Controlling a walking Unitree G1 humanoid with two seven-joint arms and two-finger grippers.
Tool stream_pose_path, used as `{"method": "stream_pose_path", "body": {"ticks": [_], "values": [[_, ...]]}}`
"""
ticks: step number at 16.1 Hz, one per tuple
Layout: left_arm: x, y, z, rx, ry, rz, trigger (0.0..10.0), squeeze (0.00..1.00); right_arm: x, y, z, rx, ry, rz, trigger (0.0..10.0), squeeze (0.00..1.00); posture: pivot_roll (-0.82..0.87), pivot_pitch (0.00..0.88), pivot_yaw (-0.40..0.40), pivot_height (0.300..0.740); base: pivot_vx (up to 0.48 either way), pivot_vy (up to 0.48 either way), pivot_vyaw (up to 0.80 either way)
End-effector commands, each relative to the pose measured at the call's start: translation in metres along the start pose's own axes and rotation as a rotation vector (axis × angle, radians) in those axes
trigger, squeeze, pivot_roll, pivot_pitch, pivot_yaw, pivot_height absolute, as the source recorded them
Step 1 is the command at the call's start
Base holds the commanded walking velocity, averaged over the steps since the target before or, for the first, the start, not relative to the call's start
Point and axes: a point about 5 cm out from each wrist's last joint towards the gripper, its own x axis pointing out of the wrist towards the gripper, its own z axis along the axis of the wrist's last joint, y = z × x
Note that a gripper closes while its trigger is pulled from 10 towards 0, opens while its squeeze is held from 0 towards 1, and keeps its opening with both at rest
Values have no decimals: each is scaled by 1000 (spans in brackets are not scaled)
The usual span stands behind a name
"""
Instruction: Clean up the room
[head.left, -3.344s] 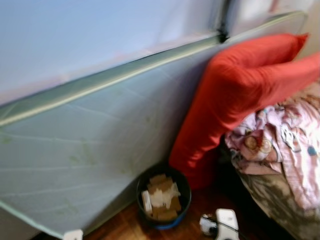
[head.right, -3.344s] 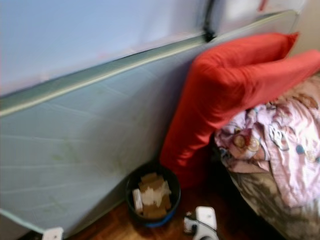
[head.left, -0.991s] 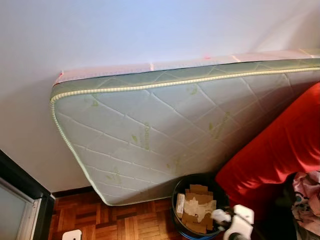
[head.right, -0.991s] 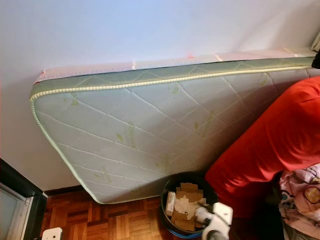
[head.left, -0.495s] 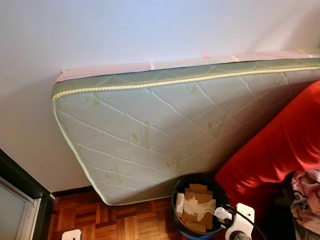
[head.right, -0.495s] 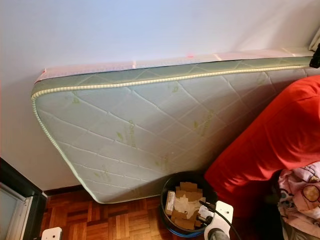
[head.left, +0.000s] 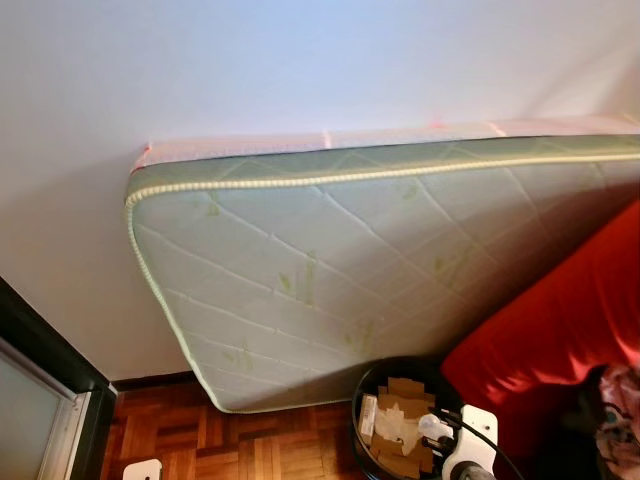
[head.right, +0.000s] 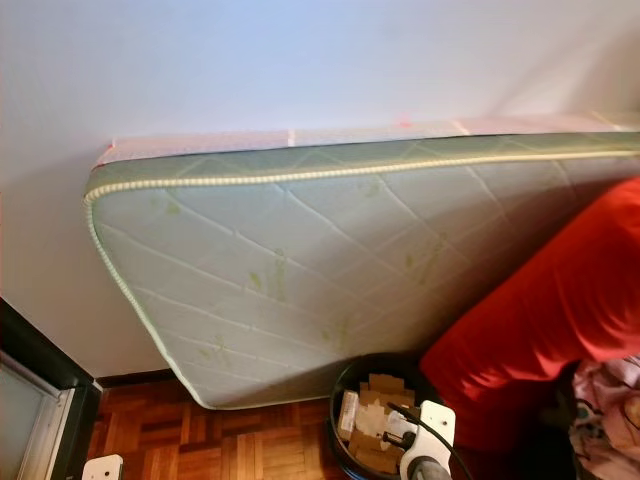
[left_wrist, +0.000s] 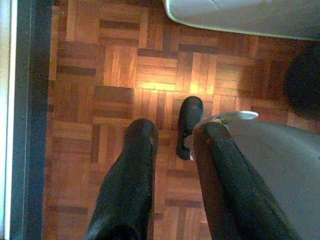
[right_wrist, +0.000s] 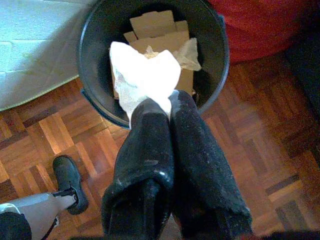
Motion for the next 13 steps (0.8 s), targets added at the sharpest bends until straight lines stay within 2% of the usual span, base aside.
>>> {"method": "stream_pose_path", "body": {"ticks": [1,13], "values": [[-1,-1,-6,-3,22,-5,10000,0,0,-3,-1,-8,5,-7,10000,0,166,85,-72,740,266,0,0],[-1,-2,-6,-7,17,-8,10000,0,0,1,-1,-28,4,24,10000,0,169,93,-75,740,278,0,0]]}}
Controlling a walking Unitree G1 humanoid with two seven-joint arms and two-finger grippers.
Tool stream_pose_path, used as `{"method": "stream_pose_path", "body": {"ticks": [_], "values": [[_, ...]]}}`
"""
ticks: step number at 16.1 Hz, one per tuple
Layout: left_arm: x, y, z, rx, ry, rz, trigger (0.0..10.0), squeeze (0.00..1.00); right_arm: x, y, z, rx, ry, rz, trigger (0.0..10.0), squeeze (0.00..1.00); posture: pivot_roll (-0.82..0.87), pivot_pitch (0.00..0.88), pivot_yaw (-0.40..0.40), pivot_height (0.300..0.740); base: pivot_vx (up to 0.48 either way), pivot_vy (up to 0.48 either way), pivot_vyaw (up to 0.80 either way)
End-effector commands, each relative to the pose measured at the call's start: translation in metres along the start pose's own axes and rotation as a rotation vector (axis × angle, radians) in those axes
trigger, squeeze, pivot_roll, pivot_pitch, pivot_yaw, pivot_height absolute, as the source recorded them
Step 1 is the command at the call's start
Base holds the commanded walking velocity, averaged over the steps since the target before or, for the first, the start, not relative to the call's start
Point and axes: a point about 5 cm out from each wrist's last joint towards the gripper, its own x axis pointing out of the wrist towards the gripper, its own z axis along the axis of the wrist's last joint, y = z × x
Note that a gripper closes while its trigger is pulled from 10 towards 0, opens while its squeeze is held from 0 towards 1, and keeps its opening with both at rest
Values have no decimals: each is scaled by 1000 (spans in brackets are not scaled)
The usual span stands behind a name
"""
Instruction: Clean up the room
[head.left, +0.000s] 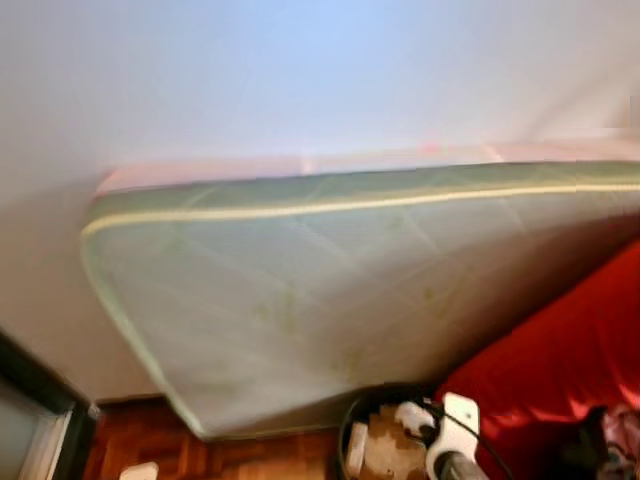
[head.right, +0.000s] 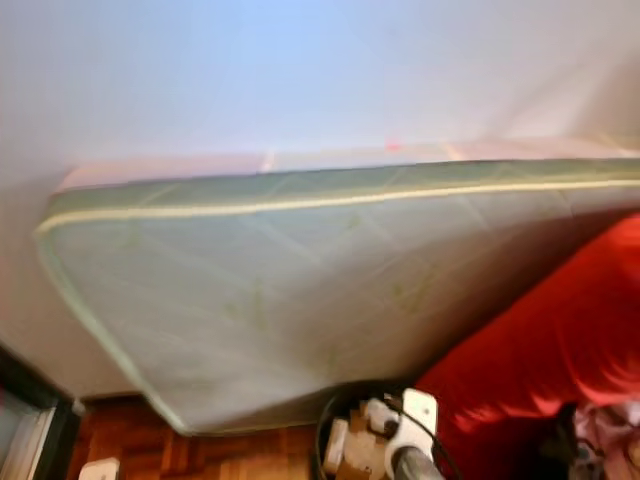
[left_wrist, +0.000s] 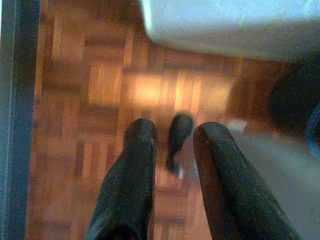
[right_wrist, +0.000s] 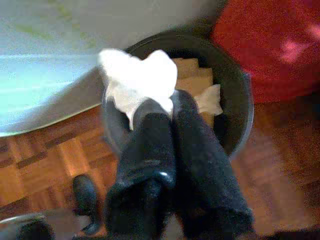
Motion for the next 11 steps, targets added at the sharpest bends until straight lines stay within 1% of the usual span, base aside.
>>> {"method": "stream_pose_path", "body": {"ticks": [1,4,5,6,8,9,10,11], "values": [[-1,-5,-7,-7,20,-17,10000,0,-3,-17,-5,-4,17,-45,10000,0,169,93,-75,740,285,0,0],[-1,-6,-7,-3,14,-23,10000,0,-2,-16,-5,-13,17,-37,10000,0,166,82,-73,740,275,0,0],[-1,-6,-6,-3,10,-25,10000,0,-2,-15,-4,-21,14,-28,10000,0,164,80,-72,740,0,0,0],[-1,-6,-6,-3,-2,-26,10000,0,-2,-11,-2,-51,4,3,10000,0,161,79,-71,740,0,0,0],[-2,-6,-5,-36,-35,-23,10000,0,0,2,7,-100,-41,78,10000,0,155,70,-70,740,0,0,0],[-3,-6,-3,-44,-62,-33,10000,0,1,11,15,-123,-82,124,10000,0,151,67,-70,740,0,0,0],[-3,-7,-3,-46,-71,-36,10000,0,1,14,18,-121,-99,139,10000,0,151,65,-71,740,0,0,0],[-3,-7,-1,-64,-105,-41,10000,0,2,19,25,-130,-133,173,10000,0,148,61,-74,740,0,0,0]]}}
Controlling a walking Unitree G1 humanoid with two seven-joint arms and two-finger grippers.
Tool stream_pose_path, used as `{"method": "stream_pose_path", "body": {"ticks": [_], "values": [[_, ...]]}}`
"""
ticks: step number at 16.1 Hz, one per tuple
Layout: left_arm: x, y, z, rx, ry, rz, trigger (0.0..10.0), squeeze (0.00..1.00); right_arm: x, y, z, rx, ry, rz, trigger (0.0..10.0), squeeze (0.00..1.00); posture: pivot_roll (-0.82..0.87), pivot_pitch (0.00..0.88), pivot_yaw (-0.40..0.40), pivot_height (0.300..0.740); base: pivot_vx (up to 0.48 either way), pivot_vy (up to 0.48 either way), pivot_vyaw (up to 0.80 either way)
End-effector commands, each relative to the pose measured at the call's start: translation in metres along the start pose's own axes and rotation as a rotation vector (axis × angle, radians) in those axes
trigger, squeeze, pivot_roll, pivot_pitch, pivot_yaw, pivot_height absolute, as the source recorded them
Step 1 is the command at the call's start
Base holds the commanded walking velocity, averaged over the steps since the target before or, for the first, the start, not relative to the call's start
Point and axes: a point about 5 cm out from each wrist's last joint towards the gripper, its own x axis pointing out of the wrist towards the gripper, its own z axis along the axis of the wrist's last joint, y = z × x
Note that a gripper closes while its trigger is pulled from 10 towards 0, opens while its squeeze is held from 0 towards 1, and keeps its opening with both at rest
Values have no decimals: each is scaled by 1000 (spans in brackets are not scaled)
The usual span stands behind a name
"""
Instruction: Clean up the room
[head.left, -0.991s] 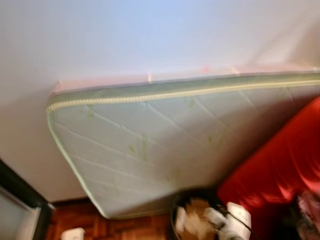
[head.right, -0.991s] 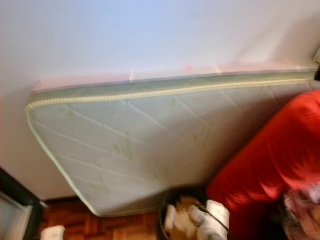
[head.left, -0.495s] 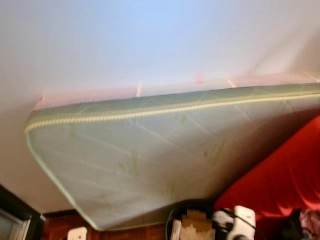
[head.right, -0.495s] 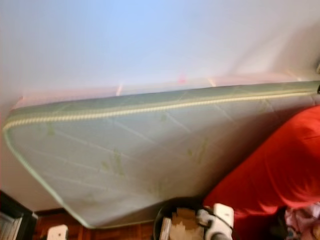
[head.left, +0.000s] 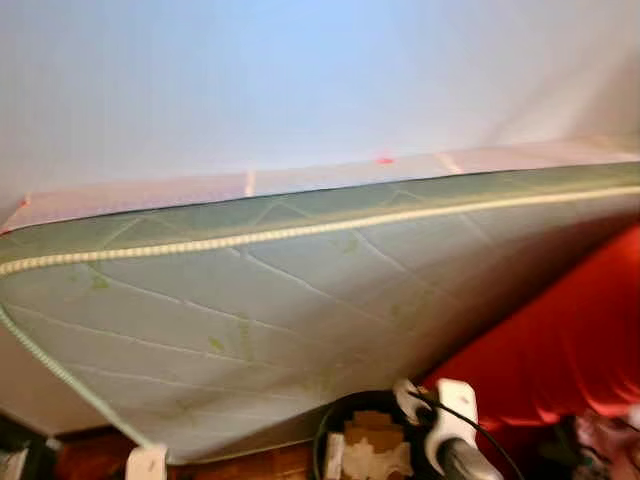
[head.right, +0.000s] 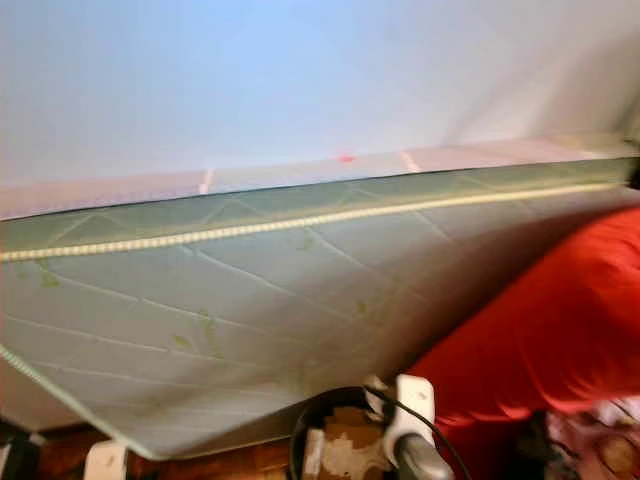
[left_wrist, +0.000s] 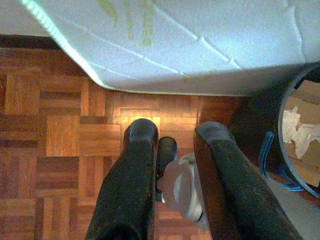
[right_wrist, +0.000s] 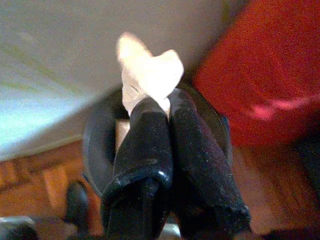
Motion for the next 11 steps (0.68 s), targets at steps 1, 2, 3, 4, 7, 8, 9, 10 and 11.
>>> {"method": "stream_pose_path", "body": {"ticks": [1,2,3,4,7,8,9,10,11], "values": [[-3,2,-4,-43,-16,8,10000,0,2,6,6,-5,-39,41,10000,0,148,59,-75,740,0,0,0],[-3,1,-4,-44,-21,9,10000,0,2,7,7,-5,-44,45,10000,0,149,58,-76,740,0,0,0],[-4,1,-4,-54,-43,14,10000,0,1,7,9,-22,-62,56,10000,0,151,56,-78,740,0,0,0],[-4,1,-3,-63,-59,16,10000,0,1,8,11,-17,-87,63,10000,0,152,56,-80,740,0,0,0],[-2,-39,83,-9,-548,-65,10000,0,0,9,23,-25,-184,84,10000,0,150,78,-89,740,0,0,0],[-12,-50,103,25,-650,-79,10000,0,0,8,29,-14,-227,77,10000,0,150,94,-94,740,0,0,0],[-16,-52,107,39,-676,-86,10000,0,-1,7,33,-18,-256,67,10000,0,150,94,-94,740,0,0,0],[-25,-54,114,39,-718,-77,10000,0,-3,5,44,-24,-332,61,10000,0,151,118,-103,740,0,0,0],[-25,-53,116,49,-729,-82,10000,0,-5,5,48,-28,-359,67,10000,0,151,119,-104,740,0,0,0]]}}
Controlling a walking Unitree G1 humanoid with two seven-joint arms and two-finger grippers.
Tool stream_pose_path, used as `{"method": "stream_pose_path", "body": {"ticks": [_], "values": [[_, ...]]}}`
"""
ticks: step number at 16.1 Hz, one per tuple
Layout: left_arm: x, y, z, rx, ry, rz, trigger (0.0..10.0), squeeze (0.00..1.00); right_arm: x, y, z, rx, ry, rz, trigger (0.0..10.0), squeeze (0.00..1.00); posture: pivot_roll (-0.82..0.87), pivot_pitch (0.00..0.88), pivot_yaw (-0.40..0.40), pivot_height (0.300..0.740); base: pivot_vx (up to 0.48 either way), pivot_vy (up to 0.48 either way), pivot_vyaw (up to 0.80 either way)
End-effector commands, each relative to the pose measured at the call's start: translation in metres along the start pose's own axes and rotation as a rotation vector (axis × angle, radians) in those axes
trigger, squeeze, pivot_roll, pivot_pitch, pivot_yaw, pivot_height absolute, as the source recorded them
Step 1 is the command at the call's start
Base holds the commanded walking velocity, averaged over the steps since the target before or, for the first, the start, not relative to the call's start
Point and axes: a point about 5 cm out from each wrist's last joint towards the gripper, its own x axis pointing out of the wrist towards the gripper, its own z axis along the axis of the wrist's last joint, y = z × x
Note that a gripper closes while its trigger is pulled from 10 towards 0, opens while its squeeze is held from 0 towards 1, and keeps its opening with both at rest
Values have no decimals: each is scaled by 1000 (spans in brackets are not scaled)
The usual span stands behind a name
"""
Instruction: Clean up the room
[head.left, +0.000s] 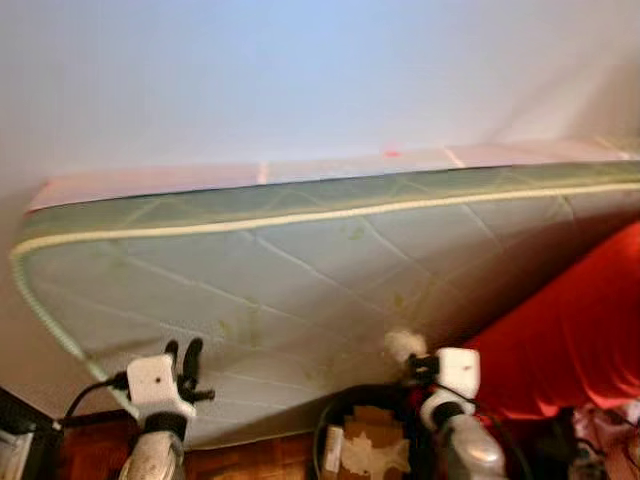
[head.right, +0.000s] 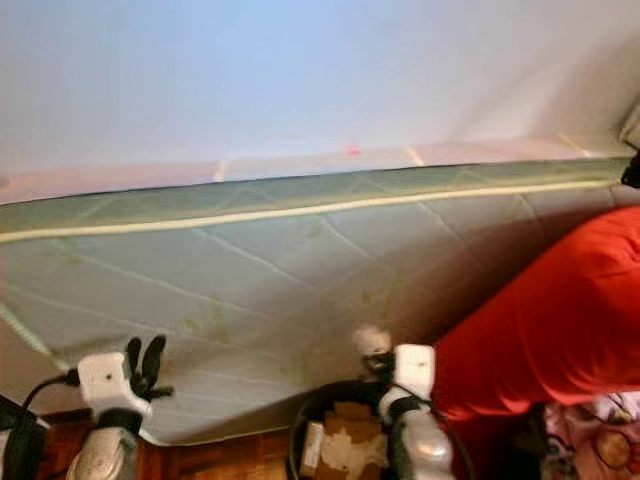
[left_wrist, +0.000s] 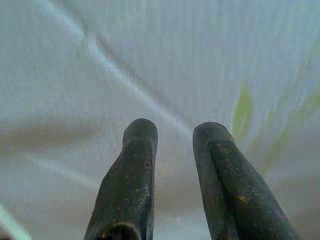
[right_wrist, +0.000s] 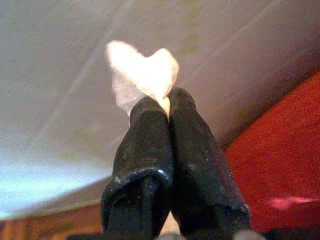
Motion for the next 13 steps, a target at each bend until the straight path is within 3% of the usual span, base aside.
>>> {"method": "stream_pose_path", "body": {"ticks": [1,5,8,13], "values": [[-3,0,-5,8,27,-9,10000,0,-1,0,3,-3,-29,5,10000,0,149,125,-108,740,0,0,0],[-17,-8,2,20,67,-57,10000,0,-11,-6,8,-19,-94,-30,10000,0,147,135,-116,740,0,0,0],[-27,-8,0,48,77,-85,10000,0,-17,-13,5,9,-84,-90,10000,0,151,142,-118,740,0,0,0],[-21,-9,12,71,79,-114,10000,0,-16,-11,2,-10,-45,-121,10000,0,160,136,-109,740,0,0,0]]}}
